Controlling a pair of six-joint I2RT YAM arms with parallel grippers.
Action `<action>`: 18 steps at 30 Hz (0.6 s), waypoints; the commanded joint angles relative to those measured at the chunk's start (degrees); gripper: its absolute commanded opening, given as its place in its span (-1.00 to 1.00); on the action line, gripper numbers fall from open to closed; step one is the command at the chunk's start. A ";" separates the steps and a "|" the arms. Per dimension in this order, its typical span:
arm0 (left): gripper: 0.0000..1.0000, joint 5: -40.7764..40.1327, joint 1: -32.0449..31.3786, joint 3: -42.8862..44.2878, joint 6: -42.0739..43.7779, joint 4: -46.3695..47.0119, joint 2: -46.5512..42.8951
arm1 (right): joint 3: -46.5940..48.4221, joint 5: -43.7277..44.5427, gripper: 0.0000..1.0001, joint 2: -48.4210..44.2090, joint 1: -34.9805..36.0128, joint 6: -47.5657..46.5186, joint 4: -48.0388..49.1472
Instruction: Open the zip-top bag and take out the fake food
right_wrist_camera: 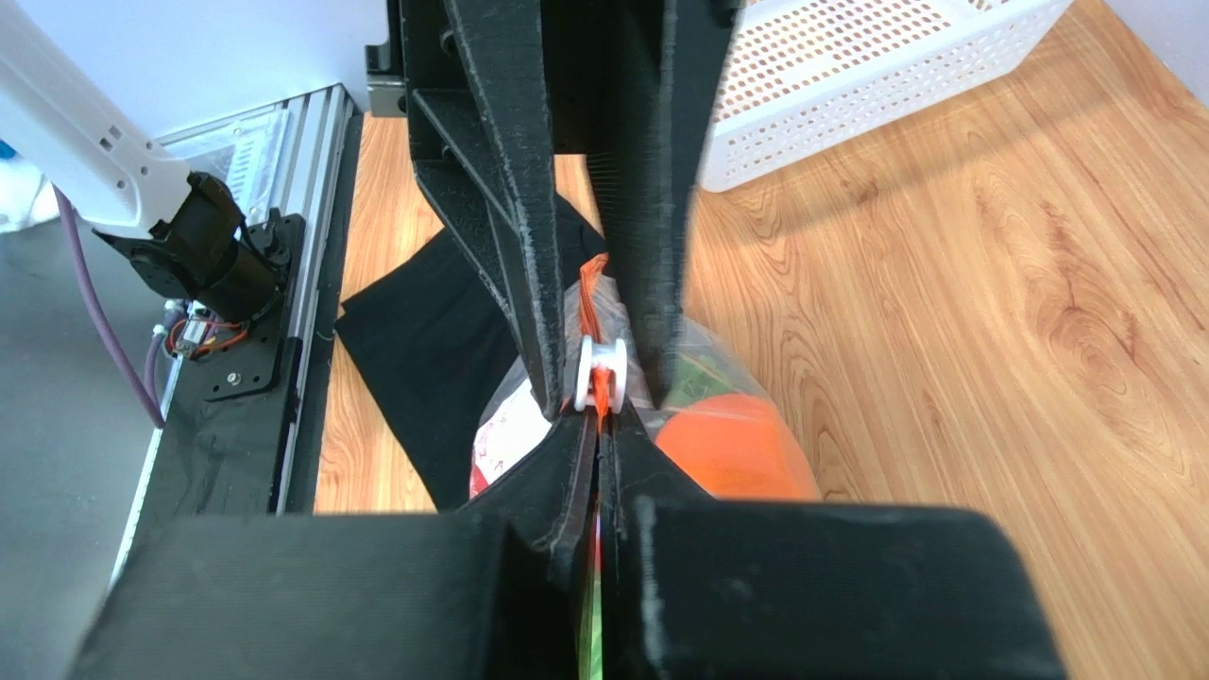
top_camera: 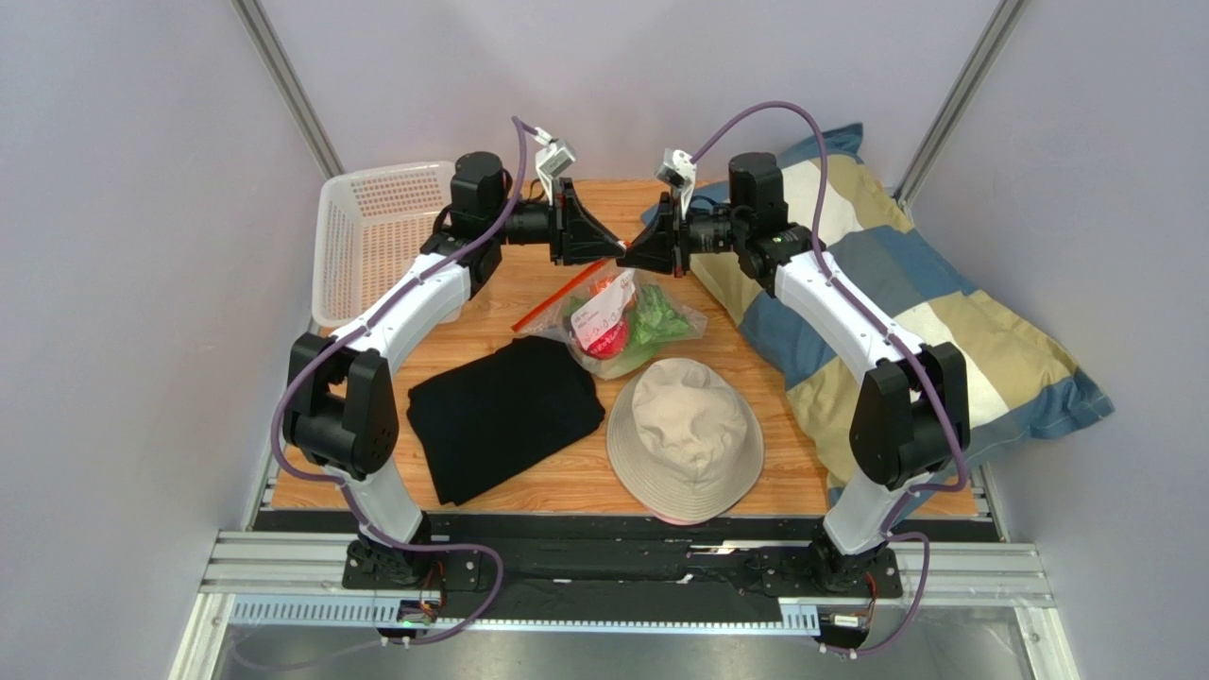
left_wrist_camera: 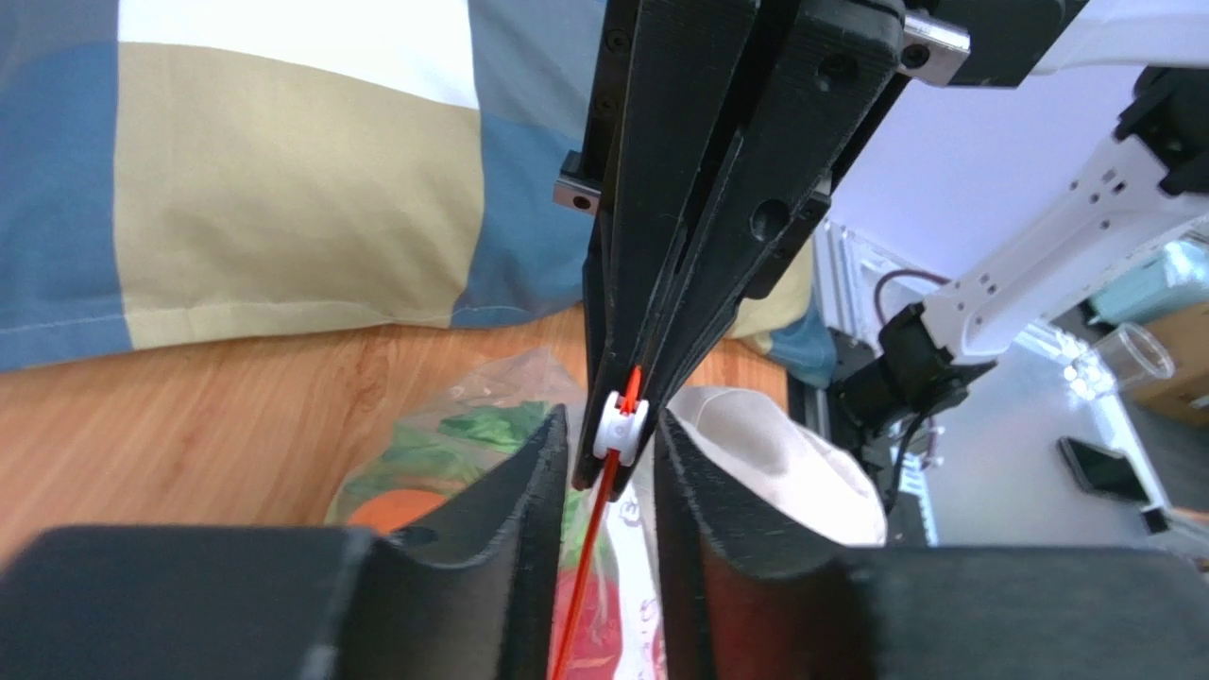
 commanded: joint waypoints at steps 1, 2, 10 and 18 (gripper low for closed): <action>-0.45 2.52 -0.16 2.37 -1.24 4.13 0.71 | 1.69 -3.07 -1.00 -0.61 0.32 -1.48 1.93; -0.48 2.61 -0.16 2.11 -1.50 4.66 0.62 | 1.78 -3.24 -1.00 -0.52 0.32 -1.48 1.93; -0.86 2.88 -0.16 0.70 -5.81 12.48 0.80 | 2.04 -3.95 -1.00 0.00 0.50 -2.09 0.35; -1.00 3.76 -0.16 -1.57 -5.64 13.01 -0.34 | 1.34 -1.58 -1.00 0.18 0.24 6.14 6.82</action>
